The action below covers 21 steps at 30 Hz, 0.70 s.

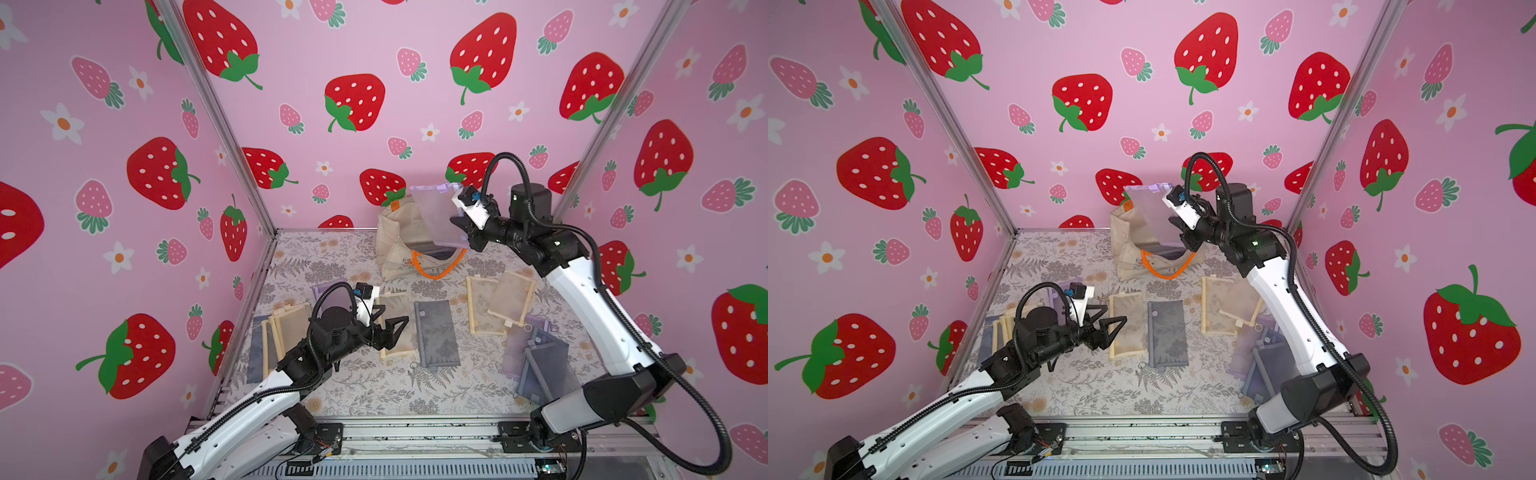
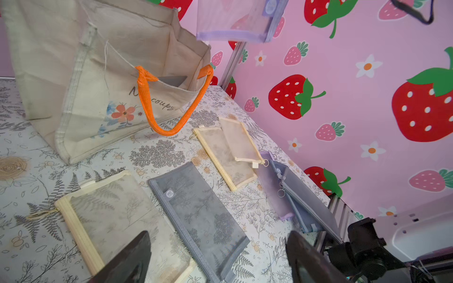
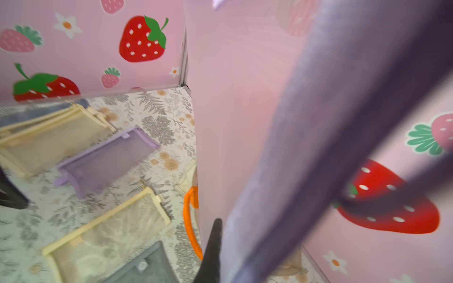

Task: Put the pencil pouch into the canvas bag
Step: Place the pencil pouch in the canvas bag.

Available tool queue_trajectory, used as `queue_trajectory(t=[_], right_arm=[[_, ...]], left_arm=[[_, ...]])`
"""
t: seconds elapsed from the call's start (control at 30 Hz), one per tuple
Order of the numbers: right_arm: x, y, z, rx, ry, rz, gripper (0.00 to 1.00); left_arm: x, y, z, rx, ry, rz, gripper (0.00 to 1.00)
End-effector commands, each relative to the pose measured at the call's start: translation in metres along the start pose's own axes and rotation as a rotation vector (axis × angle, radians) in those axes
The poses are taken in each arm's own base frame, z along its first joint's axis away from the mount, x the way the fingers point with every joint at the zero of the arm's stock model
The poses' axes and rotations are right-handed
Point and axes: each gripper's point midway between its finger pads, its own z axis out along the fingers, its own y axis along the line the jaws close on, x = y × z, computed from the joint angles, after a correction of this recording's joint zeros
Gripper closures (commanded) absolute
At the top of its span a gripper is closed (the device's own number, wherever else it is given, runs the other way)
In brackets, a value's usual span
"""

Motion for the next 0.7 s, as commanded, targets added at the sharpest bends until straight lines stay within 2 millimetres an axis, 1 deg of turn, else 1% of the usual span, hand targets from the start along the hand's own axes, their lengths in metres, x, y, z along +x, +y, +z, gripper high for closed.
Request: queue_trajectory(t=[0.0,0.07,0.2,0.33,0.4,0.53,0.67], right_arm=[[0.032,-0.011,0.027,-0.015,0.117,-0.286,1.0],[0.047,-0.02,0.042,-0.026,0.151,-0.33,1.0],[0.082,-0.032,0.07,-0.07,0.199,-0.343,1.0],[0.126,-0.036,0.096,-0.098,0.293,-0.345,1.0],[0.14,-0.034,0.104,-0.105,0.318,-0.34,1.0],[0.158,-0.04,0.116,-0.075,0.354,-0.345,1.0],[0.164,-0.042,0.13,-0.066,0.36,-0.351,1.0]], left_arm=[[0.005,0.008,-0.002,-0.023,-0.008,-0.022,0.12],[0.008,0.01,-0.001,-0.021,-0.009,-0.032,0.11],[0.013,0.012,0.002,-0.018,0.0,-0.04,0.11],[0.015,0.016,0.001,-0.027,-0.009,-0.043,0.11],[0.016,0.018,0.0,-0.029,-0.009,-0.047,0.11],[0.016,0.022,0.001,-0.038,-0.012,-0.049,0.11],[0.016,0.025,0.001,-0.04,-0.017,-0.056,0.11]])
